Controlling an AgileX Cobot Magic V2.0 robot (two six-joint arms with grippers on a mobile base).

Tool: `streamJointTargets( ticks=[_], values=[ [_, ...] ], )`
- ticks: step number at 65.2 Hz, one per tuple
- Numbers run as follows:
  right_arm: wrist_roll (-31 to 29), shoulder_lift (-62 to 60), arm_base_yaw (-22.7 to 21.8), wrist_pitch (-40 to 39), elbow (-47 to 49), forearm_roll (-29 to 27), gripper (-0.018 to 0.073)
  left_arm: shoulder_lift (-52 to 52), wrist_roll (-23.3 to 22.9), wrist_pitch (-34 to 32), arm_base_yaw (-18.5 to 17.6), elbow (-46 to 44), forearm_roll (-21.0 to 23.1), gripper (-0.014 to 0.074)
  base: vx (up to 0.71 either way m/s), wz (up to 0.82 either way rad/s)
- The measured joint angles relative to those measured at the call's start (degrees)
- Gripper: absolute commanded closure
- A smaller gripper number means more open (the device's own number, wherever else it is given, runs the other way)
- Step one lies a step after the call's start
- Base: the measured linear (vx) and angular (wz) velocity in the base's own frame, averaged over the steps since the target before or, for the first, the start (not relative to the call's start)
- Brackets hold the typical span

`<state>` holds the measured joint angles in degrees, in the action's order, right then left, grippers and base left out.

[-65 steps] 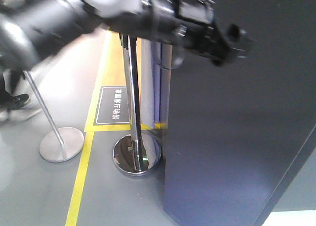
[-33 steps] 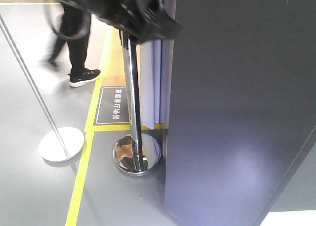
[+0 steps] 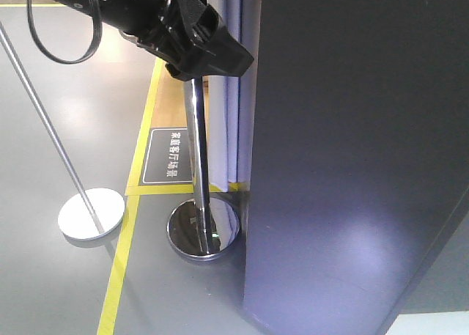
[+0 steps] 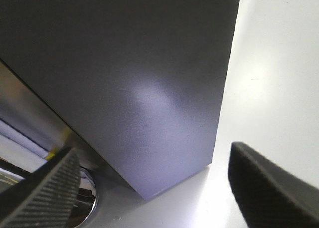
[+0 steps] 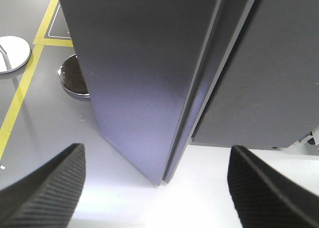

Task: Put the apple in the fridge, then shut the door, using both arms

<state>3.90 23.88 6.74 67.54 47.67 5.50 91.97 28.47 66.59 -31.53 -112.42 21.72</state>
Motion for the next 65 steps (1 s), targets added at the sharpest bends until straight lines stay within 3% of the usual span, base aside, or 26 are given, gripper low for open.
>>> streamJointTargets(
  ticks=[17,33,51,58,65],
  values=[
    [0.0,0.0,0.0,0.0,0.0,0.0,0.0,0.0,0.0,0.0,0.0,0.0,0.0,0.0013,0.0,0.0],
    [0.0,0.0,0.0,-5.0,-0.5,0.1,0.0,0.0,0.0,0.1,0.0,0.0,0.0,0.0013,0.0,0.0],
    [-3.1,5.5,0.0,-22.9,-0.5,-8.7,0.0,0.0,0.0,0.1,0.0,0.0,0.0,0.0013,0.0,0.0],
    [-3.9,14.3,0.0,-30.1,0.1,-7.0,0.0,0.0,0.0,0.1,0.0,0.0,0.0,0.0013,0.0,0.0],
    [-0.5,23.3,0.0,-35.4,3.0,-0.9,0.0,0.0,0.0,0.1,0.0,0.0,0.0,0.0013,0.0,0.0]
  ],
)
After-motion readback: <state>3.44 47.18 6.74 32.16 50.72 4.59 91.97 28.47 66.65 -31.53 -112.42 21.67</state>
